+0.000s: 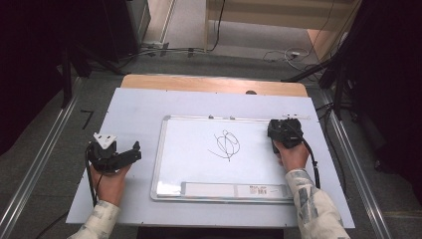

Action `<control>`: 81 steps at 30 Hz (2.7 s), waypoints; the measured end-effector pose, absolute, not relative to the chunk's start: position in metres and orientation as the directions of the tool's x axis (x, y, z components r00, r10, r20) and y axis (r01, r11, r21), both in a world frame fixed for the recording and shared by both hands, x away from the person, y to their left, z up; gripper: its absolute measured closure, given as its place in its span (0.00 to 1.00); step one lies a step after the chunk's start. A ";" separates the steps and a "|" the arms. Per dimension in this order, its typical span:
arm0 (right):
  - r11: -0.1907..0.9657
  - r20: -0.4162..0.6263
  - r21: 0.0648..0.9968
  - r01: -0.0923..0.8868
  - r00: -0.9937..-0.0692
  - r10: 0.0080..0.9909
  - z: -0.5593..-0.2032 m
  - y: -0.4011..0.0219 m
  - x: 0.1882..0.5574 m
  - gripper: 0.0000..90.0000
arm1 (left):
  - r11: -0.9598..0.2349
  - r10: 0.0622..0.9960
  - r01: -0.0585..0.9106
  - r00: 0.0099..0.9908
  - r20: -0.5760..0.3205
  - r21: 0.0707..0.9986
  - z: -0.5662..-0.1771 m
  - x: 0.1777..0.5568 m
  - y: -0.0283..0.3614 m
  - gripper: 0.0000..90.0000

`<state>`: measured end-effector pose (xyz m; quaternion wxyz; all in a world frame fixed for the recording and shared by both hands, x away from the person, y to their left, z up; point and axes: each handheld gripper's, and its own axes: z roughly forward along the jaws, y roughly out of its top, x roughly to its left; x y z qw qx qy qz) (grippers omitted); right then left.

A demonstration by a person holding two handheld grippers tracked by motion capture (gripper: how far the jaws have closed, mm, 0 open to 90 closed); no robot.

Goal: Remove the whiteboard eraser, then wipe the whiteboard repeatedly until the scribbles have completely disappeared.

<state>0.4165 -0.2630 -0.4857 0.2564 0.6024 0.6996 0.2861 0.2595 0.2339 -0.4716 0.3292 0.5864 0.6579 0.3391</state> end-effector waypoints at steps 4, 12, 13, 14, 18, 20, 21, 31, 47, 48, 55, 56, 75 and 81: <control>0.104 -0.005 0.707 0.700 -0.143 0.990 -0.486 -0.263 0.416 0.36 | 0.085 0.995 0.547 -0.097 -0.039 0.833 -0.472 0.259 0.234 0.02; 0.120 -0.021 0.705 0.699 -0.149 0.989 -0.488 -0.260 0.416 0.41 | 0.086 0.995 0.547 -0.096 -0.039 0.833 -0.472 0.259 0.234 0.02; 0.119 -0.019 0.706 0.698 -0.149 0.989 -0.488 -0.260 0.416 0.42 | 0.086 0.995 0.547 -0.097 -0.039 0.833 -0.472 0.259 0.234 0.02; 0.119 -0.019 0.707 0.697 -0.150 0.989 -0.488 -0.261 0.416 0.42 | 0.087 0.994 0.546 -0.097 -0.040 0.833 -0.472 0.259 0.234 0.02; 0.120 -0.021 0.709 0.695 -0.149 0.989 -0.488 -0.260 0.416 0.42 | 0.086 0.995 0.546 -0.096 -0.039 0.833 -0.472 0.259 0.234 0.02; 0.115 -0.017 0.709 0.695 -0.147 0.989 -0.488 -0.261 0.416 0.42 | 0.087 0.994 0.546 -0.097 -0.040 0.833 -0.471 0.259 0.235 0.02; 0.112 -0.015 0.709 0.696 -0.144 0.989 -0.487 -0.261 0.416 0.42 | 0.086 0.994 0.546 -0.098 -0.039 0.833 -0.471 0.259 0.235 0.02; 0.109 -0.016 0.721 0.685 -0.142 0.990 -0.480 -0.263 0.413 0.42 | 0.090 0.994 0.545 -0.101 -0.041 0.833 -0.471 0.259 0.236 0.02; 0.107 0.021 0.750 0.653 -0.184 0.983 -0.459 -0.263 0.396 0.42 | 0.099 0.993 0.547 -0.106 -0.049 0.831 -0.472 0.258 0.238 0.02; 0.107 0.021 0.750 0.653 -0.184 0.983 -0.459 -0.263 0.396 0.42 | 0.101 0.993 0.547 -0.108 -0.050 0.831 -0.472 0.257 0.239 0.02; 0.115 0.016 0.752 0.649 -0.193 0.981 -0.459 -0.260 0.396 0.42 | 0.113 0.992 0.547 -0.115 -0.059 0.830 -0.472 0.255 0.242 0.02; 0.116 0.018 0.751 0.650 -0.195 0.981 -0.459 -0.259 0.396 0.42 | 0.114 0.991 0.547 -0.116 -0.061 0.830 -0.472 0.255 0.243 0.02; 0.128 0.013 0.752 0.647 -0.209 0.978 -0.459 -0.255 0.395 0.42 | 0.124 0.990 0.547 -0.119 -0.070 0.828 -0.473 0.255 0.243 0.02; 0.136 0.012 0.754 0.642 -0.221 0.975 -0.459 -0.252 0.393 0.42 | 0.123 0.991 0.546 -0.117 -0.069 0.829 -0.473 0.254 0.243 0.02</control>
